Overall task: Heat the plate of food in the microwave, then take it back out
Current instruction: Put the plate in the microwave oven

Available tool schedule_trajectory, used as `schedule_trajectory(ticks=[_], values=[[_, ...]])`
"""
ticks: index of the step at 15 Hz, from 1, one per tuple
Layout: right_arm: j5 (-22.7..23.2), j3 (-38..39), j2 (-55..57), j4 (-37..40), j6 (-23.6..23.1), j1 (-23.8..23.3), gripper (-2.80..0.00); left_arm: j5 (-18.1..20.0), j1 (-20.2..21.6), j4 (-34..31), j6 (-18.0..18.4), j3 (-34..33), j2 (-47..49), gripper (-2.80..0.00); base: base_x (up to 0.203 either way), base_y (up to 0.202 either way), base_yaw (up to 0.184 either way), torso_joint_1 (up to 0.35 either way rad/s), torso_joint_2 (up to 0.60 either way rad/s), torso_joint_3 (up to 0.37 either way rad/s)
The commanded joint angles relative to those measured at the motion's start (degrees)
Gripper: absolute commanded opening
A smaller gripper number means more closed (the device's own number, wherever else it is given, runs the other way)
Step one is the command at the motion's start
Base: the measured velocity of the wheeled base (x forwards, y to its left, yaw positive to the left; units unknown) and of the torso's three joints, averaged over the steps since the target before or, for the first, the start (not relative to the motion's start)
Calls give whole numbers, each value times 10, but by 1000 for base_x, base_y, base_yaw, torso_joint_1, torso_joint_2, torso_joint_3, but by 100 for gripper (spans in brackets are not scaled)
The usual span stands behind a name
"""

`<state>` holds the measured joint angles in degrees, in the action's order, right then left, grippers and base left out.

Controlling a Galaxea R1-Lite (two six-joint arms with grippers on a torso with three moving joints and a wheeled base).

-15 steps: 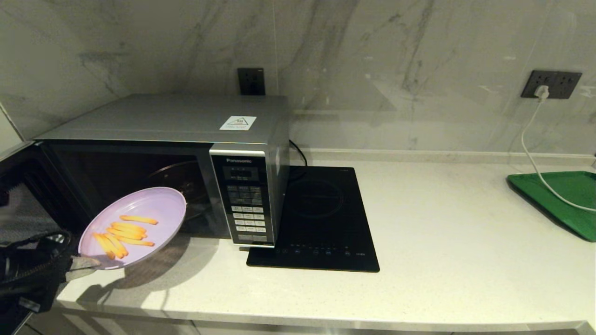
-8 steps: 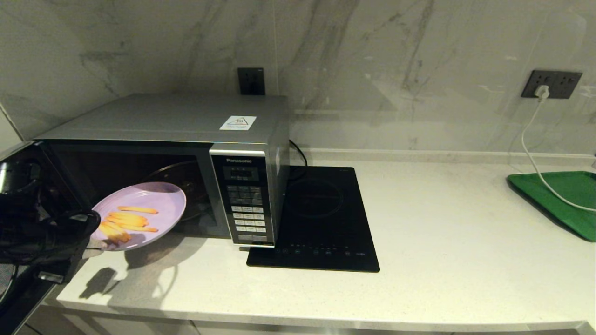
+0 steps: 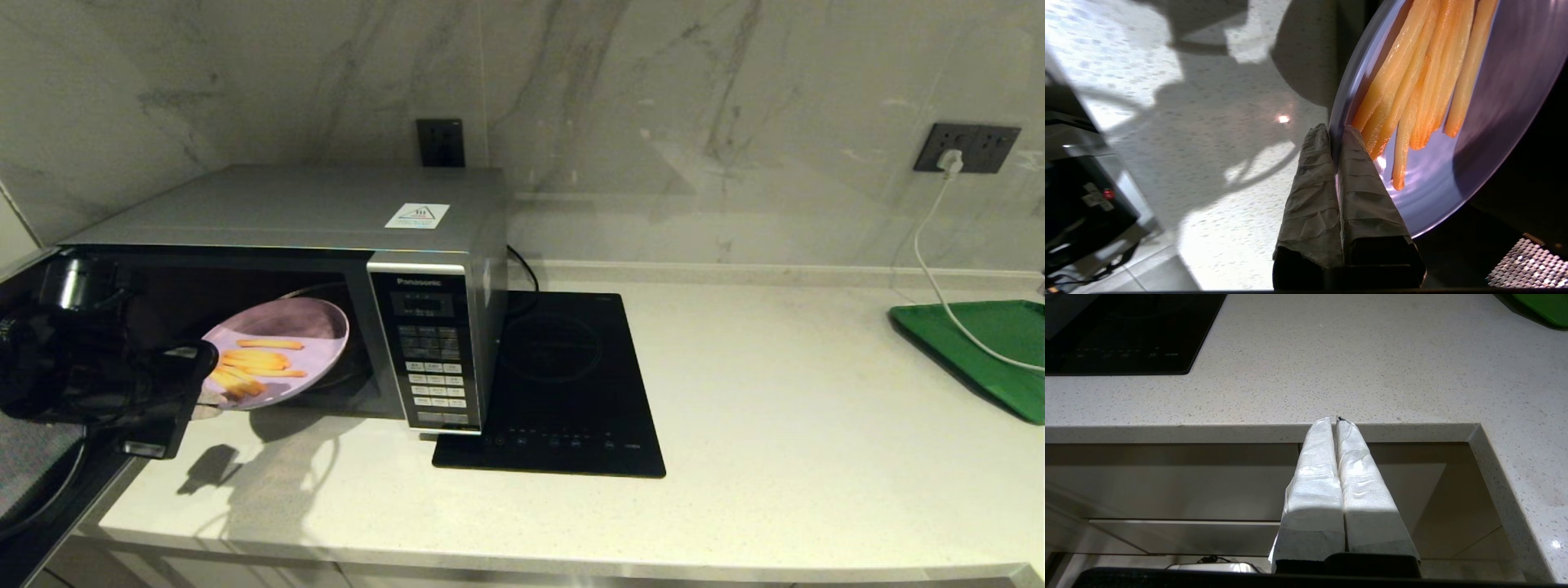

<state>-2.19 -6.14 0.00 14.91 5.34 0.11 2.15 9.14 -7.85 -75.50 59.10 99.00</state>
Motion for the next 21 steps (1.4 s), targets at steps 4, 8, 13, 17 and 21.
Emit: schedule_trajectory(ticks=[4,8,13,17,21], values=[[0,0,0,0,0,1,-280,-4,-22,3,-16,52,71,-280,0,0,0,0,0,0],[0,0,0,1,0,0,-280,-3,-33,4,-19,61,102,-280,0,0,0,0,0,0],[0,0,0,1,0,1,-280,-2,-33,4,-21,100,116,-280,0,0,0,0,0,0],[0,0,0,1,0,0,-280,0,-33,2,-21,110,114,-280,0,0,0,0,0,0],[0,0,0,1,0,0,-280,4,-33,0,-18,129,127,-280,0,0,0,0,0,0]])
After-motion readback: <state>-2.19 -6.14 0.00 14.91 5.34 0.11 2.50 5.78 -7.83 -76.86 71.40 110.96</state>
